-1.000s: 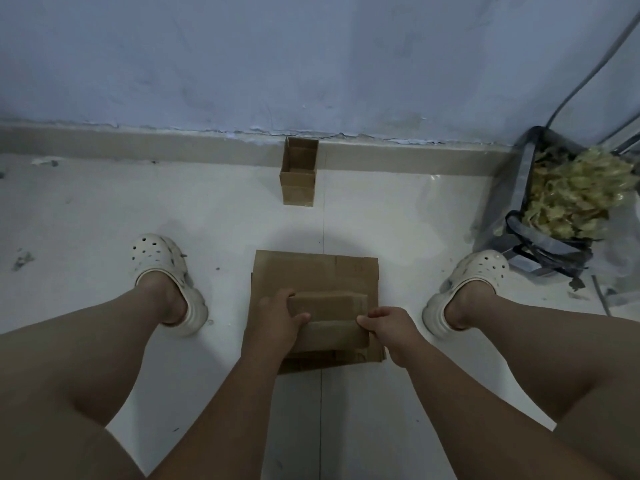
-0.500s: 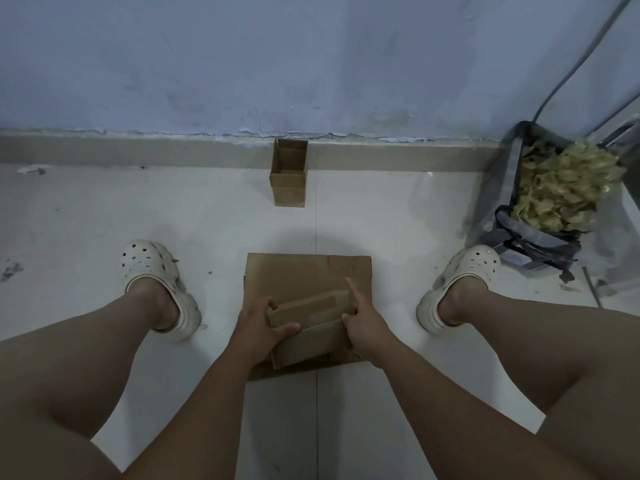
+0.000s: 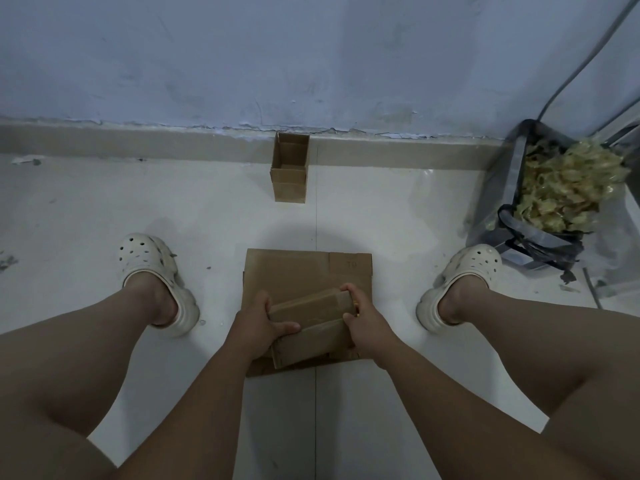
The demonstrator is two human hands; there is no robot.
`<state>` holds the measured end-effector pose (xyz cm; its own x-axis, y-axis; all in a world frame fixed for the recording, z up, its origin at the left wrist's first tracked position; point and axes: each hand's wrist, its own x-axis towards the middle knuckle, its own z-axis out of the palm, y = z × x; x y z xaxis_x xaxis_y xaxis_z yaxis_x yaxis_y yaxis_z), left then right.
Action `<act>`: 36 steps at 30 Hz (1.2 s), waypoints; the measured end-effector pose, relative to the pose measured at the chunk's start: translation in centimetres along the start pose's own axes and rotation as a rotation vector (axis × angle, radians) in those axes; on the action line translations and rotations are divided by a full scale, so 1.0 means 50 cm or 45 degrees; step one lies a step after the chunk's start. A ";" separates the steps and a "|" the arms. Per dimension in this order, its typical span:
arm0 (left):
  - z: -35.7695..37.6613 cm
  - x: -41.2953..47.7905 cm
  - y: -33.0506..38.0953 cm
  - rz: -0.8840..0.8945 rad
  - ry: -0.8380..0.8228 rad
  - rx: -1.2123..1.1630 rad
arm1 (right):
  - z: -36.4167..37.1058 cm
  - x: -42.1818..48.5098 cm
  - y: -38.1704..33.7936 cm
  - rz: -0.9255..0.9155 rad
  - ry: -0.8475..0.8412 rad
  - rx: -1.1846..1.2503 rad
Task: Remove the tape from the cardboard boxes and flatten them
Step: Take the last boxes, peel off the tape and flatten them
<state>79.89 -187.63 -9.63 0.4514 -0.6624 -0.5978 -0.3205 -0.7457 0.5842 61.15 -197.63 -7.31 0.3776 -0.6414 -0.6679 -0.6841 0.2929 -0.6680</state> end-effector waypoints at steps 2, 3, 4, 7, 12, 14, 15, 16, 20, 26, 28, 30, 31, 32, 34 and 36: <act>0.003 -0.004 0.003 0.025 0.000 -0.039 | -0.001 0.001 0.003 -0.003 0.006 0.016; 0.004 -0.007 0.004 0.043 -0.015 -0.054 | -0.002 0.002 0.005 -0.005 0.006 0.024; 0.003 -0.010 0.006 0.054 -0.026 -0.074 | -0.003 0.002 0.006 -0.005 0.003 0.031; 0.002 -0.016 0.004 0.071 0.002 -0.107 | 0.000 0.003 0.009 -0.001 0.006 0.043; 0.011 -0.024 -0.005 0.096 0.083 -0.150 | -0.001 0.006 0.010 0.023 0.052 0.096; 0.007 -0.019 -0.003 0.071 0.079 -0.265 | -0.005 0.008 0.011 0.040 0.065 0.145; 0.003 -0.017 0.000 0.053 0.068 -0.327 | -0.007 0.009 0.013 0.042 0.067 0.165; 0.000 -0.014 0.002 0.039 0.049 -0.354 | -0.008 0.010 0.015 0.041 0.066 0.182; -0.013 -0.004 0.014 0.023 -0.137 -0.263 | -0.007 0.006 0.017 0.027 0.058 0.193; -0.022 -0.001 0.009 -0.043 -0.178 -0.244 | -0.001 -0.002 0.015 -0.001 0.046 0.150; -0.024 -0.001 0.009 -0.038 -0.192 -0.209 | 0.000 -0.001 0.016 -0.010 0.050 0.130; -0.028 0.001 0.011 -0.051 -0.243 -0.201 | 0.001 -0.001 0.019 -0.015 0.044 0.120; -0.029 0.003 0.011 -0.062 -0.275 -0.207 | 0.003 -0.001 0.020 -0.020 0.038 0.117; -0.031 0.004 0.012 -0.073 -0.301 -0.210 | 0.004 -0.002 0.021 -0.024 0.031 0.111; -0.031 0.007 0.012 -0.068 -0.319 -0.166 | 0.005 -0.002 0.024 -0.028 0.031 0.092; -0.026 0.007 0.012 -0.029 -0.278 -0.089 | 0.005 -0.002 0.027 -0.017 0.042 0.094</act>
<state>80.96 -188.21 -8.79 0.2648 -0.6511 -0.7113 -0.2503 -0.7587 0.6014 60.34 -196.97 -8.24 0.3651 -0.6681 -0.6484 -0.6308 0.3347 -0.7001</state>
